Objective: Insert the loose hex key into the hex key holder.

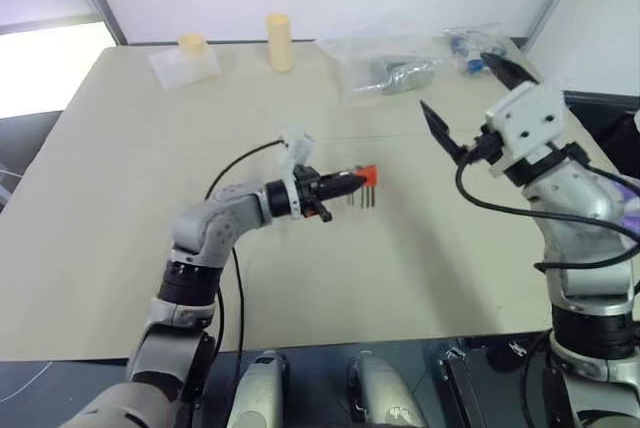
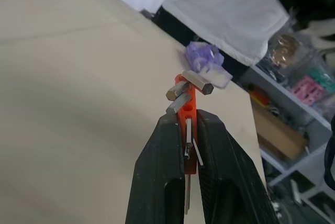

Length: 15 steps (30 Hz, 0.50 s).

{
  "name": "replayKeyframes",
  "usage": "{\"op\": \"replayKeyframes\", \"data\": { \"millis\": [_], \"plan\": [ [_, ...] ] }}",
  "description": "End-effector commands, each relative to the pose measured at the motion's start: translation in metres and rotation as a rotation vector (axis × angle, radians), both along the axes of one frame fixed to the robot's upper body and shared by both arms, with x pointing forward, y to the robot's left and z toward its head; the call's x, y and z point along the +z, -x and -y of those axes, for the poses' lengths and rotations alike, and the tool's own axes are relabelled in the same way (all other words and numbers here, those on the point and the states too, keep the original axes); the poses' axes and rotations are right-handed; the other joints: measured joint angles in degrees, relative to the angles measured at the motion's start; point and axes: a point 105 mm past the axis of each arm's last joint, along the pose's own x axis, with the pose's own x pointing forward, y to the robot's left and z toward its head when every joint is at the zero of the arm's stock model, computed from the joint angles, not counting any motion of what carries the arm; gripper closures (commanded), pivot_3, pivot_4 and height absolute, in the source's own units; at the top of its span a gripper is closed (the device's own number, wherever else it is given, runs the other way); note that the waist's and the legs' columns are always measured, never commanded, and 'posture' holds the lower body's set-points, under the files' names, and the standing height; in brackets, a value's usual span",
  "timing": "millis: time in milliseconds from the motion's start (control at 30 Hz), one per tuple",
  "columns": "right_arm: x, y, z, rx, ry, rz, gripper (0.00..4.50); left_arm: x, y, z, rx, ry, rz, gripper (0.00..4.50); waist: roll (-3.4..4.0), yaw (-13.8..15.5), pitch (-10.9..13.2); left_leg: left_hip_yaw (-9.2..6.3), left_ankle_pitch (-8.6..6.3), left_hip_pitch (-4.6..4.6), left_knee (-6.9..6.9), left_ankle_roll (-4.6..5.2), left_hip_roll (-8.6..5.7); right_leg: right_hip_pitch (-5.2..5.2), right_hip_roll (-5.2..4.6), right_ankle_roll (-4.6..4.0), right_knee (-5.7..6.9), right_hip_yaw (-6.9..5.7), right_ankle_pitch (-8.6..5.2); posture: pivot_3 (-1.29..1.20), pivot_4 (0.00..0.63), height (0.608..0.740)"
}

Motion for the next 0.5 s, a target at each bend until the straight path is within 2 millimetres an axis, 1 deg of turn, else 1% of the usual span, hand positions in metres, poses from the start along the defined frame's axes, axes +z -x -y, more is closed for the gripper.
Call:
{"op": "replayKeyframes", "data": {
  "millis": [33,133,233,267,367,467,500],
  "plan": [
    [0.013,0.009,-0.009,0.023,-0.029,0.043,0.05,-0.010,-0.002,0.011,-0.029,-0.030,-0.040,4.50,0.00,0.1,0.0,0.00,0.00,0.00,0.02,0.00,0.00,0.01,-0.02,0.00,0.00,0.01,0.00,0.00,0.150,0.740],
    [0.012,0.010,-0.011,0.019,-0.028,0.041,0.05,-0.023,-0.005,0.014,-0.024,-0.075,-0.077,4.50,0.00,0.1,0.0,0.00,0.00,-0.01,0.04,0.00,-0.01,0.01,-0.07,0.01,0.00,0.02,0.00,0.00,0.150,0.740],
    [0.009,0.012,-0.010,0.003,-0.016,0.040,0.05,-0.046,-0.016,0.011,0.045,-0.187,-0.074,4.50,0.00,0.1,0.0,0.00,0.00,-0.01,0.04,0.00,-0.03,0.01,-0.07,0.01,-0.01,0.02,0.00,0.00,0.150,0.740],
    [0.009,0.012,-0.009,0.000,-0.015,0.041,0.05,-0.050,-0.017,0.010,0.047,-0.200,-0.079,4.50,0.00,0.1,0.0,0.00,0.00,-0.01,0.04,0.00,-0.03,0.01,-0.07,0.01,-0.01,0.02,0.00,0.00,0.150,0.740],
    [0.008,0.012,-0.010,0.000,-0.016,0.042,0.05,-0.059,-0.021,0.004,0.074,-0.221,-0.112,4.50,0.00,0.0,0.0,0.01,0.00,-0.01,0.03,0.00,-0.02,0.01,-0.08,0.01,-0.02,0.02,0.00,0.00,0.150,0.740],
    [0.006,0.012,-0.012,0.009,-0.003,0.041,0.05,-0.061,-0.026,-0.002,0.112,-0.214,-0.142,4.50,0.00,0.0,0.0,0.00,0.00,0.01,0.03,0.00,-0.01,0.01,-0.06,0.00,0.00,0.02,0.01,0.00,0.150,0.740],
    [0.006,0.012,-0.013,0.013,-0.002,0.041,0.00,-0.061,-0.027,-0.004,0.124,-0.211,-0.149,3.61,0.00,-0.1,0.0,0.00,0.00,0.01,0.04,0.00,-0.01,0.02,-0.05,0.00,0.00,0.02,0.01,0.00,0.150,0.740]
  ]
}}
